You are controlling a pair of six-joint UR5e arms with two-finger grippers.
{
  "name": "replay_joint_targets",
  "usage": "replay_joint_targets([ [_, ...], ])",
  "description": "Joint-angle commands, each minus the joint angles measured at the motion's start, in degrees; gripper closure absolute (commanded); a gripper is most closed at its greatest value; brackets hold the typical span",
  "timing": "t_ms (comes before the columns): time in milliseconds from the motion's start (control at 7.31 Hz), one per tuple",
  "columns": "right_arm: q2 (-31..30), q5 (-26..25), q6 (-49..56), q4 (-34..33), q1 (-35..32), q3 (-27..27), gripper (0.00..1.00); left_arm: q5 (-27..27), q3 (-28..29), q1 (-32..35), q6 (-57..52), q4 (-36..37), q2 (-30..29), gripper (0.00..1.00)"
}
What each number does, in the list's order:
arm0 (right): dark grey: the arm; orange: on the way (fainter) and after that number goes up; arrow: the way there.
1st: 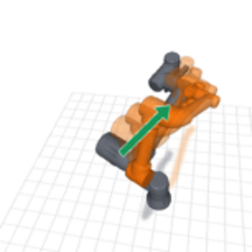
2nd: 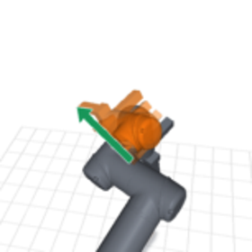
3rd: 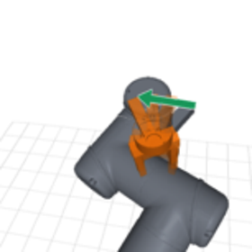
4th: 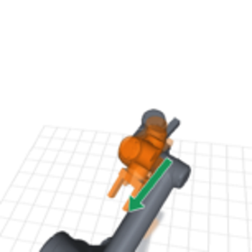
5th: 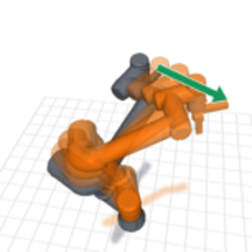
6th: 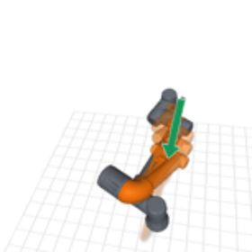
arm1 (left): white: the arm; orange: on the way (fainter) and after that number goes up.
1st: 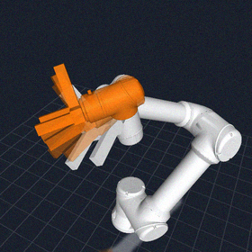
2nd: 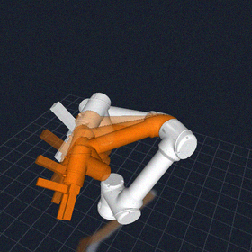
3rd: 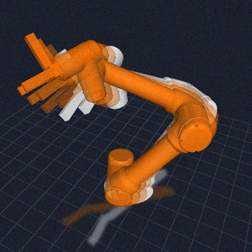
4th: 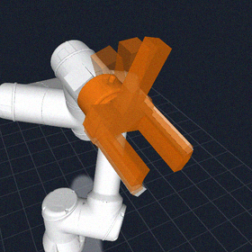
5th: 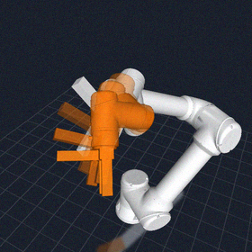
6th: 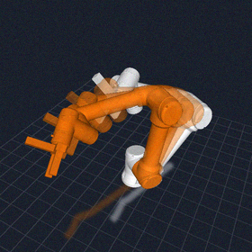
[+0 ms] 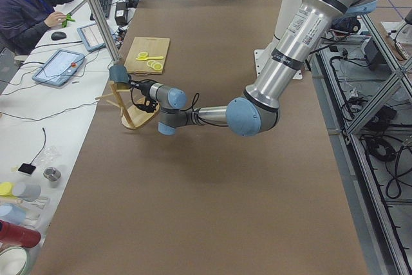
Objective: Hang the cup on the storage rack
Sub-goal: 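Hook the mug handle onto a stand peg with the left gripper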
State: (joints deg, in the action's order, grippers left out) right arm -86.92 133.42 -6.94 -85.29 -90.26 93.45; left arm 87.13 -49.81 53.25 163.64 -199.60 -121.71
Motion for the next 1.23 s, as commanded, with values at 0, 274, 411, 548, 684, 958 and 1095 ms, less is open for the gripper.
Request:
replay_joint_targets([
  [0, 0.0, 0.0, 0.0, -0.1, 0.0, 0.3, 0.0, 0.0, 0.1, 0.0, 0.0, 0.0, 0.0, 1.0],
  [274, 0.0, 0.0, -0.1, -0.1, 0.0, 0.3, 0.0, -0.1, 0.1, -0.1, -0.1, 0.0, 0.1, 0.02],
  [411, 0.0, 0.0, 0.0, -0.1, 0.0, 0.3, 0.0, -0.1, 0.1, -0.1, -0.1, 0.0, 0.1, 0.01],
  [548, 0.0, 0.0, -0.1, -0.1, 0.0, 0.3, 0.0, -0.1, 0.1, -0.1, -0.1, 0.0, 0.0, 0.01],
  [684, 0.0, 0.0, -0.2, -0.1, 0.0, 0.3, 0.0, 0.0, 0.1, 0.0, -0.1, 0.0, 0.1, 0.01],
  [958, 0.1, 0.1, -0.7, -0.1, 0.0, 0.4, 0.0, 0.1, -0.2, 0.0, -0.1, -0.8, 0.2, 0.01],
  [1095, 0.0, 0.1, -0.7, -0.1, 0.0, 0.4, 0.0, 0.2, -0.5, 0.0, -0.1, -2.6, 0.9, 0.01],
])
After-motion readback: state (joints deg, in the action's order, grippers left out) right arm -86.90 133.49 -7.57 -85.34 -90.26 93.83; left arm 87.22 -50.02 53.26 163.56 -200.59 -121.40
